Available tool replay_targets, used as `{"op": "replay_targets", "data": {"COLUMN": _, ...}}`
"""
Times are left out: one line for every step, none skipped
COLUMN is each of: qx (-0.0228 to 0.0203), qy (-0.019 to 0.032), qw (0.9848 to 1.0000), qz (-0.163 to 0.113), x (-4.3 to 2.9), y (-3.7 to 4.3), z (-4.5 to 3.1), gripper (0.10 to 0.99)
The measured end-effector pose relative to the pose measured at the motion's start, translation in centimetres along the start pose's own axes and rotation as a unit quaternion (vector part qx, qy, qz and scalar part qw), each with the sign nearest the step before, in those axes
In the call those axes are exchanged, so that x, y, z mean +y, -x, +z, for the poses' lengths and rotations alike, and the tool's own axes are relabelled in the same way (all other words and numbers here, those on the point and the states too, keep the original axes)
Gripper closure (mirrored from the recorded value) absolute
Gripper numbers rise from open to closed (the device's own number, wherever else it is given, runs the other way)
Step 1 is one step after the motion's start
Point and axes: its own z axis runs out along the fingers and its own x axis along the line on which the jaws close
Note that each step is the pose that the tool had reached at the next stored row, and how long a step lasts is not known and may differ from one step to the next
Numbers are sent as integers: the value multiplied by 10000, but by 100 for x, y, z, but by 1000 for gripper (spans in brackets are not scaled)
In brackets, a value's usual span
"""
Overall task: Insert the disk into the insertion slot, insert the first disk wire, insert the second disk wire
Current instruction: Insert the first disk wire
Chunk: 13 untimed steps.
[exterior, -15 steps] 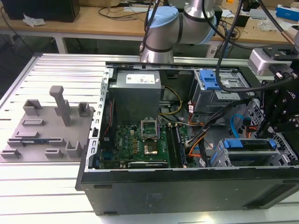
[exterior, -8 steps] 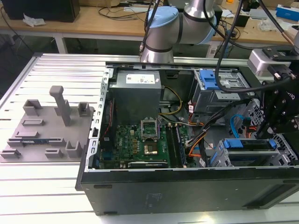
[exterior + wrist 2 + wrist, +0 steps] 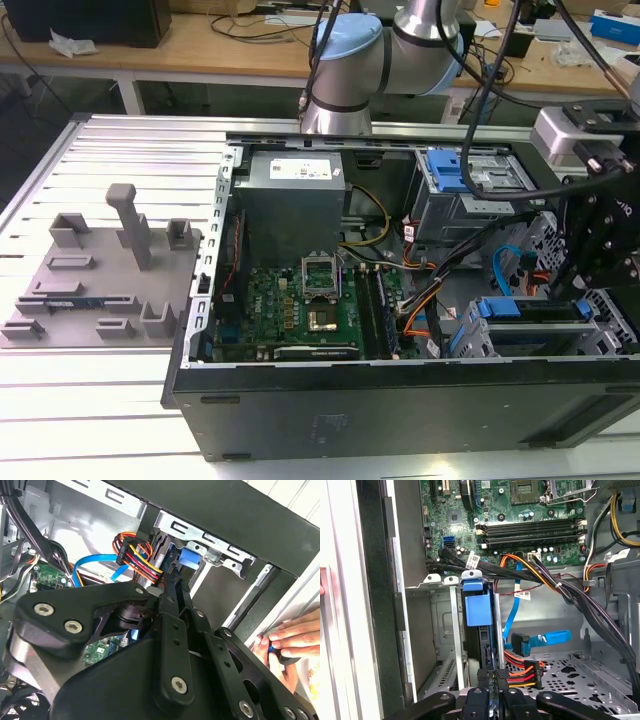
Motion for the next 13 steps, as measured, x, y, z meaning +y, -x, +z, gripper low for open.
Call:
{"op": "replay_targets", "data": {"qx": 1, "qy": 0, "qw": 10000, "qz": 0, "x": 1, "y": 0, "z": 8, "gripper": 914}}
{"op": "replay_targets", "data": {"qx": 1, "qy": 0, "qw": 10000, "qz": 1, "x": 2, "y": 0, "z": 11, "gripper": 914}}
{"op": "replay_targets", "data": {"qx": 0, "qy": 0, "qw": 10000, "qz": 2, "x": 4, "y": 0, "z": 16, "gripper": 914}}
{"op": "replay_targets", "data": {"qx": 0, "qy": 0, "qw": 10000, "qz": 2, "x": 4, "y": 0, "z": 20, "gripper": 914}}
{"op": "replay_targets", "data": {"qx": 0, "qy": 0, "qw": 10000, "qz": 3, "x": 5, "y": 0, "z": 24, "gripper": 914}}
{"op": "replay_targets", "data": {"qx": 0, "qy": 0, "qw": 10000, "qz": 4, "x": 5, "y": 1, "z": 34, "gripper": 914}}
{"op": "replay_targets", "data": {"qx": 0, "qy": 0, "qw": 10000, "qz": 4, "x": 6, "y": 2, "z": 46, "gripper": 914}}
{"op": "replay_targets", "data": {"qx": 0, "qy": 0, "qw": 10000, "qz": 4, "x": 6, "y": 2, "z": 55, "gripper": 914}}
{"op": "replay_targets", "data": {"qx": 1, "qy": 0, "qw": 10000, "qz": 4, "x": 6, "y": 3, "z": 63, "gripper": 914}}
{"op": "replay_targets", "data": {"qx": 1, "qy": 0, "qw": 10000, "qz": 4, "x": 7, "y": 3, "z": 74, "gripper": 914}}
{"op": "replay_targets", "data": {"qx": 1, "qy": 0, "qw": 10000, "qz": 4, "x": 8, "y": 4, "z": 86, "gripper": 914}}
{"op": "replay_targets", "data": {"qx": 0, "qy": 0, "qw": 10000, "qz": 4, "x": 8, "y": 4, "z": 94, "gripper": 914}}
{"op": "replay_targets", "data": {"qx": 1, "qy": 0, "qw": 10000, "qz": 4, "x": 8, "y": 5, "z": 100, "gripper": 914}}
